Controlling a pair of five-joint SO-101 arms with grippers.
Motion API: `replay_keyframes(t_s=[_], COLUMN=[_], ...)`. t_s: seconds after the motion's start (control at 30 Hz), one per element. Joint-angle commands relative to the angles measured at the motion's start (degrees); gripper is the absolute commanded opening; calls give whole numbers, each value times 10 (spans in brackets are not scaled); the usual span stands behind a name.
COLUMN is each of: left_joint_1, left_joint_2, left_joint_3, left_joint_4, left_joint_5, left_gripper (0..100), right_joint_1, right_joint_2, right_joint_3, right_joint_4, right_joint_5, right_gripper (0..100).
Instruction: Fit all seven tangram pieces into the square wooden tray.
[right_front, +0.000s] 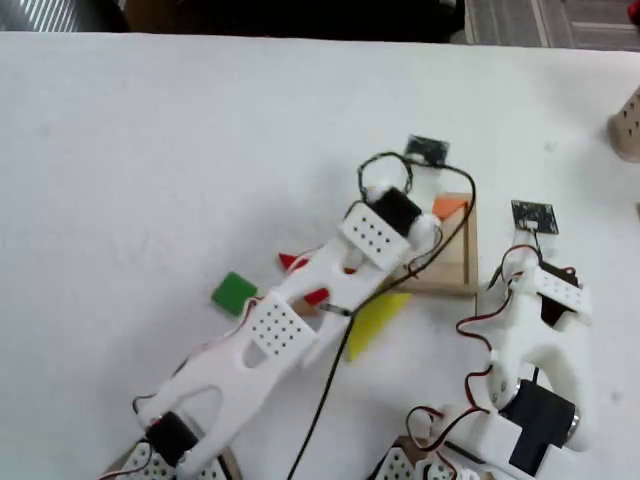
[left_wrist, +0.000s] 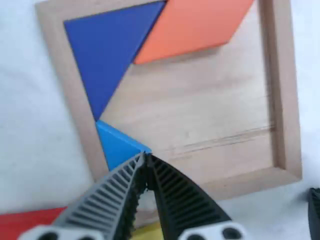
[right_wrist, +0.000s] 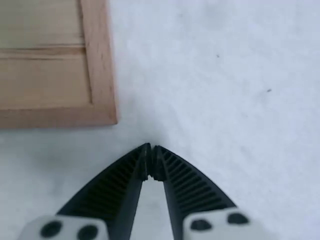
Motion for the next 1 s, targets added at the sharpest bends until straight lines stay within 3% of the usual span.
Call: replay_keyframes(t_s=[0.0, 0.33, 0.63, 0.97], left_joint_1=[-15, 70, 80, 130], left_joint_2=[-7, -11, -16, -125], left_joint_3=[-10, -32, -30, -28], left_joint_4=[5, 4, -36, 38], left_joint_5=[16, -60, -63, -64], left_gripper=[21, 22, 22, 22], right_joint_1=[-3, -3, -3, -3], right_joint_2=[0, 0, 0, 0], right_joint_3=[-17, -17, -17, -17], right_joint_4=[-4, -4, -4, -4], right_joint_5=[7, 7, 7, 7], right_gripper=[17, 17, 17, 17])
